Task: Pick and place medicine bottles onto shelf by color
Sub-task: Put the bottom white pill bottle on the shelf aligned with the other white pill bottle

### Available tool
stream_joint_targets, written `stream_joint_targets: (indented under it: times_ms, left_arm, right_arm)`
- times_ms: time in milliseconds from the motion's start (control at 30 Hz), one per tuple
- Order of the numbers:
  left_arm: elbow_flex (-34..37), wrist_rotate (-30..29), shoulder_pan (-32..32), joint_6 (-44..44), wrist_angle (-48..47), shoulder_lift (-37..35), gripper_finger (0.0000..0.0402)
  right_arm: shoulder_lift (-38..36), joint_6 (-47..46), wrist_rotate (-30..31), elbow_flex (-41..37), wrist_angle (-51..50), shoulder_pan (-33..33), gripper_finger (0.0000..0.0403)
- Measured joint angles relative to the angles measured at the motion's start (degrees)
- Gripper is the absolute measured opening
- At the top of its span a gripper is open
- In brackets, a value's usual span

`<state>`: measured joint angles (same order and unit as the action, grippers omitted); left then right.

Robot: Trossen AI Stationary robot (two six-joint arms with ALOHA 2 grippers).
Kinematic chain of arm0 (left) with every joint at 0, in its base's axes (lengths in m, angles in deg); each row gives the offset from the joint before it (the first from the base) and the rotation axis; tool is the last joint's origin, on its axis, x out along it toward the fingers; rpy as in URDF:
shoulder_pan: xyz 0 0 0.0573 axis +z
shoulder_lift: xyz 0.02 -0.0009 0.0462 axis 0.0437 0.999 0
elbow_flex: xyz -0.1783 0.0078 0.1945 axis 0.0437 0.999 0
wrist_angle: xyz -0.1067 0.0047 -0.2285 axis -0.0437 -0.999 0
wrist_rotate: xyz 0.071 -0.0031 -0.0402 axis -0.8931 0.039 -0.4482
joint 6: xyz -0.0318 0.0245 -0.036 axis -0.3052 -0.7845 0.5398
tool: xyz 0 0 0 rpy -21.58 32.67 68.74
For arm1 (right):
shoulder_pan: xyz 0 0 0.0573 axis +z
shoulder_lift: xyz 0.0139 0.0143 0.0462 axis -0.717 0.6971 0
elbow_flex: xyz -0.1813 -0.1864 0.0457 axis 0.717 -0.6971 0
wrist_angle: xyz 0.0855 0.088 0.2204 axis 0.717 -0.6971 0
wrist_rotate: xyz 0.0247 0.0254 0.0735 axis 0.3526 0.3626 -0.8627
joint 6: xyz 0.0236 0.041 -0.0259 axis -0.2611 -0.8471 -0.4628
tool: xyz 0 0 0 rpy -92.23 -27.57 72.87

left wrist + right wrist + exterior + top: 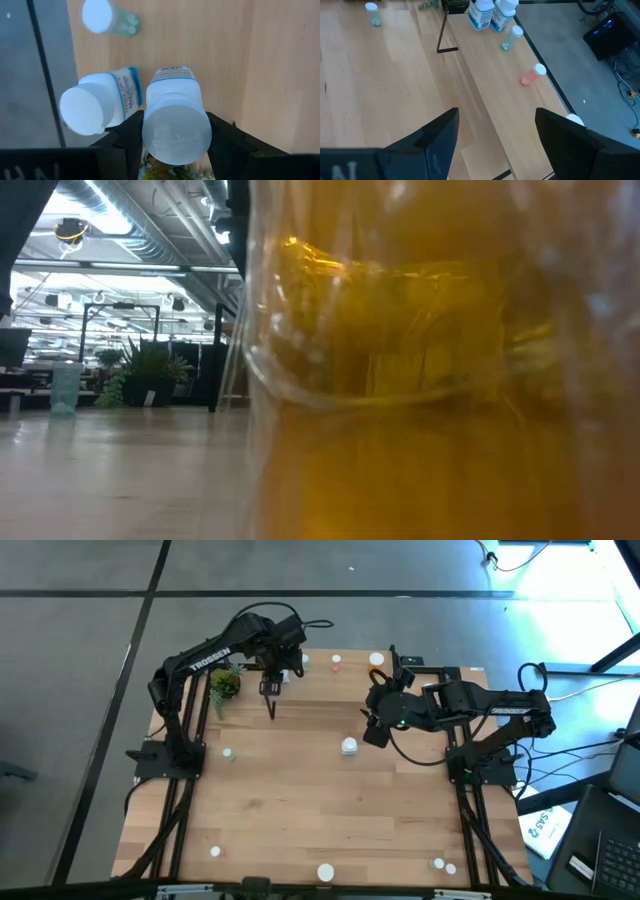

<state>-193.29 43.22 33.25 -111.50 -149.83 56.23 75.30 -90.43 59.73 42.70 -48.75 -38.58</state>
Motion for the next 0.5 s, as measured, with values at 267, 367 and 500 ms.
stream_joint_targets:
  times_ms: [267,367,500]
  left_arm:
    - [0.0,1.6,0.0,0.0,0.0,0.0,0.0163]
    - [0.0,1.6,0.0,0.0,0.0,0.0,0.0163]
    - [0.0,1.6,0.0,0.0,0.0,0.0,0.0163]
  right_arm:
    - [0.0,0.0,0.0,0.0,0.0,0.0,0.0264]
    - [0.0,0.0,0.0,0.0,0.0,0.0,0.0264]
    - [0.0,0.0,0.0,0.0,0.0,0.0,0.0264]
